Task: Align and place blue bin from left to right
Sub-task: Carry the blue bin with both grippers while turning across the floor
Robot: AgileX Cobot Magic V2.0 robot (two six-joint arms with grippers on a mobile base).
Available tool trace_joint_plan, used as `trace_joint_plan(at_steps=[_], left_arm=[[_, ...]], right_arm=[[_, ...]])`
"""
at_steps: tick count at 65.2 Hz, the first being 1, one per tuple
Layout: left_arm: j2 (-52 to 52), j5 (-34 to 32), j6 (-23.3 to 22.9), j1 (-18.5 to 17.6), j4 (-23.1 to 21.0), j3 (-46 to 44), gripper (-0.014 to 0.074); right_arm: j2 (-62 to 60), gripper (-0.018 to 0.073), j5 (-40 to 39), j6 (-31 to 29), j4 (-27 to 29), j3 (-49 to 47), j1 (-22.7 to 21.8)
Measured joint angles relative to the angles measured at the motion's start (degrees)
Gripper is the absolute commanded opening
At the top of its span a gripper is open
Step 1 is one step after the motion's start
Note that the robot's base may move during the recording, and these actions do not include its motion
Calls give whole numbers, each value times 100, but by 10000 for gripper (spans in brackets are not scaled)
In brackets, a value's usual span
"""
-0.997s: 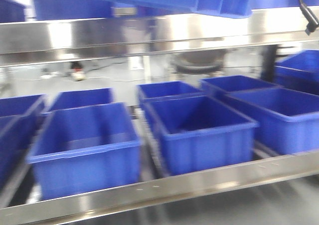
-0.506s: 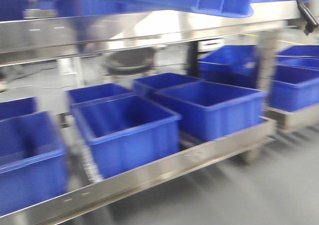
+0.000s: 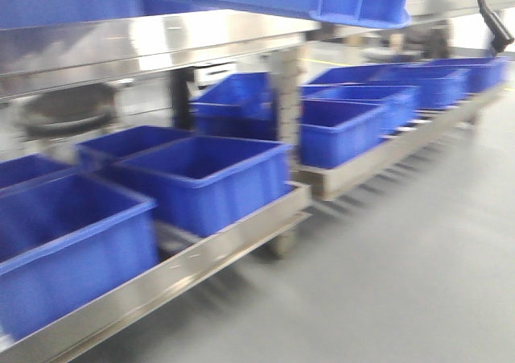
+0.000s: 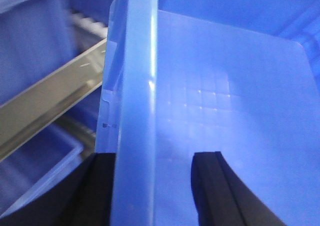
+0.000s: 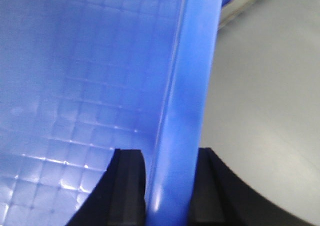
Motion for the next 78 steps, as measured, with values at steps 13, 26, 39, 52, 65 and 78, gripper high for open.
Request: trace_joint_plan(at_steps=[13, 26, 39, 52, 65, 78], left_arm=[[0, 0, 0, 0, 0, 0, -111], [0, 0, 0, 0, 0, 0, -111], [0, 0, 0, 0, 0, 0, -111], [0, 0, 0, 0, 0, 0, -111], [0, 0, 0, 0, 0, 0, -111], [0, 0, 0, 0, 0, 0, -111]], right_arm=[[0, -153, 0, 0, 0, 0, 0], [0, -153, 0, 0, 0, 0, 0], [0, -153, 0, 0, 0, 0, 0], [0, -153, 0, -10, 0, 0, 0], [0, -153, 0, -10, 0, 0, 0], [0, -153, 0, -10, 0, 0, 0]])
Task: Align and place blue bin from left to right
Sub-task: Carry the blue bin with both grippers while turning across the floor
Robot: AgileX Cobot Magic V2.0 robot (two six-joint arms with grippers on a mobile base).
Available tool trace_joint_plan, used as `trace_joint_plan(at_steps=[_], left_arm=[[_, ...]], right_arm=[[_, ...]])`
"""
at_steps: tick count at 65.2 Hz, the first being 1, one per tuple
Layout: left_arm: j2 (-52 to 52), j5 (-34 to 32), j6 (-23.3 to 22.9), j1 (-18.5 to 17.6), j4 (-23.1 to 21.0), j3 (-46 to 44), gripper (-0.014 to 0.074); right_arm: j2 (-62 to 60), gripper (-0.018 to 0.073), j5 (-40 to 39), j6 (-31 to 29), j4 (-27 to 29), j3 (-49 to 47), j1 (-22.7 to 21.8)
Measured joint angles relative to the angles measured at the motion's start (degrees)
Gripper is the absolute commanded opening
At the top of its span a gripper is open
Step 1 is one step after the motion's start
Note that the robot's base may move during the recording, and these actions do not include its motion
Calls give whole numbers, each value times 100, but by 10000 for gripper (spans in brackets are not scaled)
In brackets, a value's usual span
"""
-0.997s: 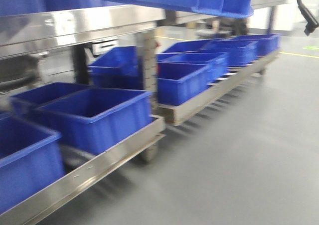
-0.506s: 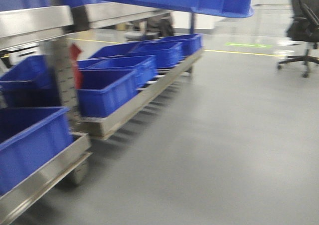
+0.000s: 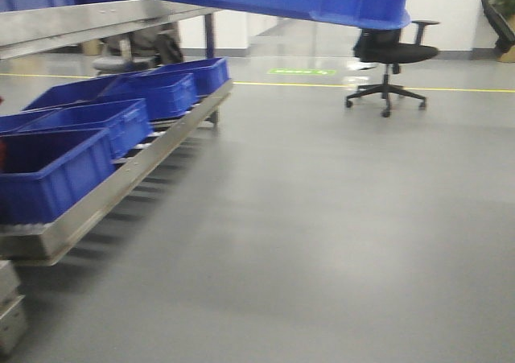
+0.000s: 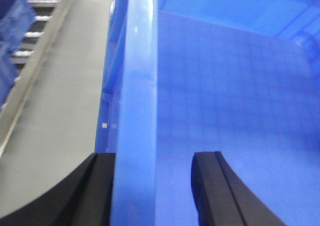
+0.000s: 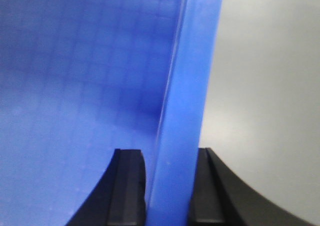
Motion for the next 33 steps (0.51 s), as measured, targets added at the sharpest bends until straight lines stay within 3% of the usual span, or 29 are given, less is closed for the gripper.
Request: trace_joint_plan(at_steps=[33], left_arm=[[0, 0, 0, 0, -11, 0, -111]], right_arm=[[0, -153, 0, 0, 0, 0, 0]])
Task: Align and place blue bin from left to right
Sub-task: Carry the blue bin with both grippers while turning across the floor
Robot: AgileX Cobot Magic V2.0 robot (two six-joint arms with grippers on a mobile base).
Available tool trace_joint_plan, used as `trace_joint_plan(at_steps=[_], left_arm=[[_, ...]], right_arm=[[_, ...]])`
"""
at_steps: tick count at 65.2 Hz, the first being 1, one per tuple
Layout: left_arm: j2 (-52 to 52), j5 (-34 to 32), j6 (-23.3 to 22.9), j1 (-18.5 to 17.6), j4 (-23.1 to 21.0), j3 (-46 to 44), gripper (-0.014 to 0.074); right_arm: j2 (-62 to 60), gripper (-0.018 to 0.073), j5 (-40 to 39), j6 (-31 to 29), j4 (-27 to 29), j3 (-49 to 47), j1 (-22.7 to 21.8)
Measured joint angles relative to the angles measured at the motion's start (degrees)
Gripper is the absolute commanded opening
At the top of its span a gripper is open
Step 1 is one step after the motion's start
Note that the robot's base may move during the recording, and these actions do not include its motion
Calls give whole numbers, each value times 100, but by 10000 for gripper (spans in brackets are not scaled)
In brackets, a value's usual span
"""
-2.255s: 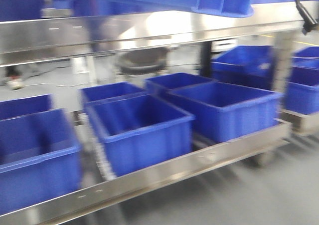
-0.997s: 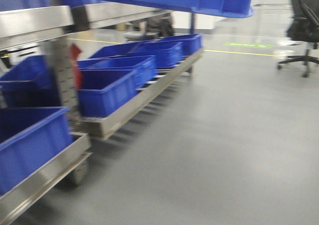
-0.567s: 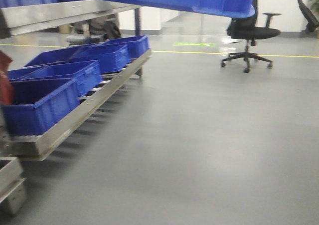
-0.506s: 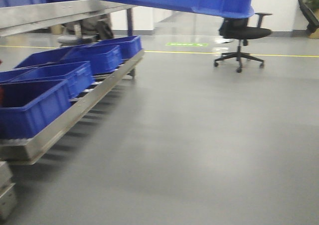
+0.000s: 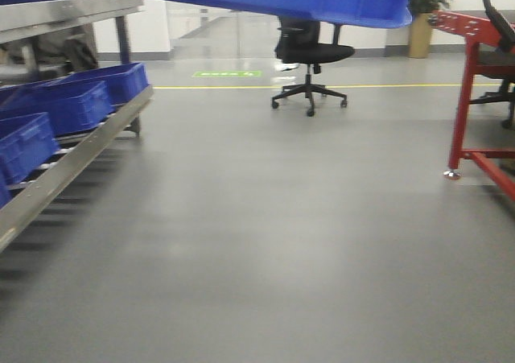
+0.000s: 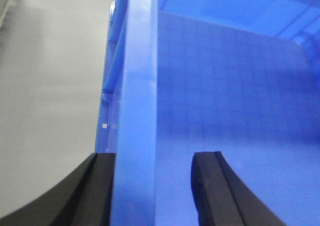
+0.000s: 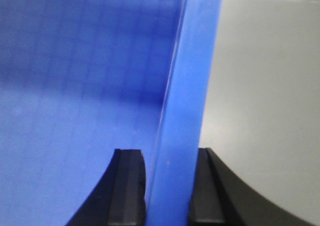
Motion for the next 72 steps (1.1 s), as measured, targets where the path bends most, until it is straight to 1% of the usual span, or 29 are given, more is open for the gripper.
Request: trace_joint_plan(at_steps=[72], left_arm=[[0, 0, 0, 0, 0, 0, -111]], right_arm=[[0, -153, 0, 0, 0, 0, 0]])
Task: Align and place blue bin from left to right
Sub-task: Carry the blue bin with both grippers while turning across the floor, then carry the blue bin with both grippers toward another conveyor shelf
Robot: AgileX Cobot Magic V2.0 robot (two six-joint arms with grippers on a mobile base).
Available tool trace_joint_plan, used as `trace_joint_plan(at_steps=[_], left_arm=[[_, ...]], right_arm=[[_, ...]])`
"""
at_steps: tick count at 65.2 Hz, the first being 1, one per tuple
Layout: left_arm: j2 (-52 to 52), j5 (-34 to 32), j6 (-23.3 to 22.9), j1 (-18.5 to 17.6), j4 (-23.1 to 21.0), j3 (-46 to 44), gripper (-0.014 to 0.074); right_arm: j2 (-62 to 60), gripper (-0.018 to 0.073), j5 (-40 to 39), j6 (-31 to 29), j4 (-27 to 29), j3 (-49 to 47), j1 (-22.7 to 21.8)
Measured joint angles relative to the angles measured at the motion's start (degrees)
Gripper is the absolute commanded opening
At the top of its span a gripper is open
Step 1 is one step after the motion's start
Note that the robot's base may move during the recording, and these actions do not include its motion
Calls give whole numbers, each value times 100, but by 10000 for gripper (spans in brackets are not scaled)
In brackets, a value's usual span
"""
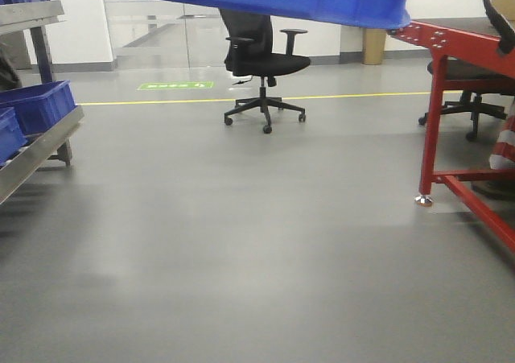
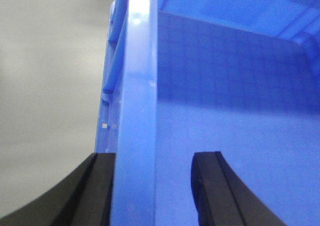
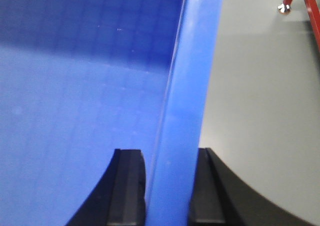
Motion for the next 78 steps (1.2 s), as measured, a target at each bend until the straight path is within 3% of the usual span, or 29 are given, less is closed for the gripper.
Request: trace_joint_plan(at_steps=[78], left_arm=[[0, 0, -10, 0, 93, 0, -111]], right_arm=[[0, -153, -431, -19, -20, 0, 0]])
